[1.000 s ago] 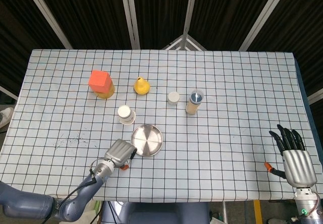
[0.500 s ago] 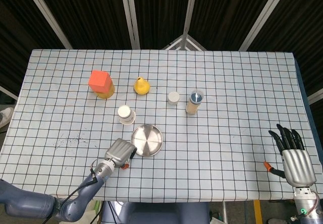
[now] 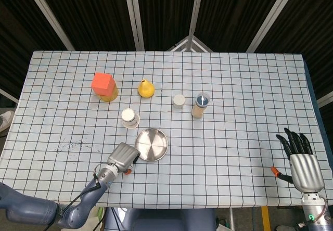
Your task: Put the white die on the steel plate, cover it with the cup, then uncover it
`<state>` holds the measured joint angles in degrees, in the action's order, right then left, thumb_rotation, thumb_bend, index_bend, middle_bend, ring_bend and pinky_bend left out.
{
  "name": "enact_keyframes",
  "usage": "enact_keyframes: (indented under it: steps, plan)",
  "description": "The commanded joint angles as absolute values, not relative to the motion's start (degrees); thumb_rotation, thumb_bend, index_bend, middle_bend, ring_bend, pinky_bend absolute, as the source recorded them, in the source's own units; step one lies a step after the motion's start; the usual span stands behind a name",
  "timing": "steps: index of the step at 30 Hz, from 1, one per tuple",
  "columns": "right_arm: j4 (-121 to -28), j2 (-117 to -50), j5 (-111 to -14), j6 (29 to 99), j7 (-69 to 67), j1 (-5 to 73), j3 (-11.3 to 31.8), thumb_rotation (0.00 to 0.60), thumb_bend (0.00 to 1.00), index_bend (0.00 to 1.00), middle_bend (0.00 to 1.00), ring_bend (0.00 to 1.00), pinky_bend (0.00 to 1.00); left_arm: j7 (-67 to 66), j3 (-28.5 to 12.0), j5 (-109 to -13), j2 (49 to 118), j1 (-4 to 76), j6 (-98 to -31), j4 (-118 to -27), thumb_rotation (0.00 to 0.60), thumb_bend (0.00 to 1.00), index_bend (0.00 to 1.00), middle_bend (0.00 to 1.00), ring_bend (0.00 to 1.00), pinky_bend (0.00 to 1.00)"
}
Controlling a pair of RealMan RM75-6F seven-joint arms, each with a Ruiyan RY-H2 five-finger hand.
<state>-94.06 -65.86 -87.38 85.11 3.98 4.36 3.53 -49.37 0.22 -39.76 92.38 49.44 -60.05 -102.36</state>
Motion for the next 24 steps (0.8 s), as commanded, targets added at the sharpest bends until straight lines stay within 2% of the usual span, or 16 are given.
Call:
enact_keyframes:
  steps: [1, 24]
  plan:
    - [-94.1, -65.9, -87.4, 85.0, 4.0, 4.4, 3.5, 0.600, 0.17, 0.16, 0.03, 0.05, 0.00, -49.8, 0.2, -39.6, 92.5, 49.6, -60.7, -102.4, 0.600, 0.31, 0.52, 0.84, 0.73, 0.77]
    - [-94.3, -66.0, -87.0, 84.3, 4.0, 4.8, 3.4, 0.600, 0.17, 0.16, 0.03, 0.05, 0.00, -51.8, 1.2, -39.0, 93.3, 50.2, -62.5, -102.6, 0.600, 0.32, 0.53, 0.84, 0.73, 0.77]
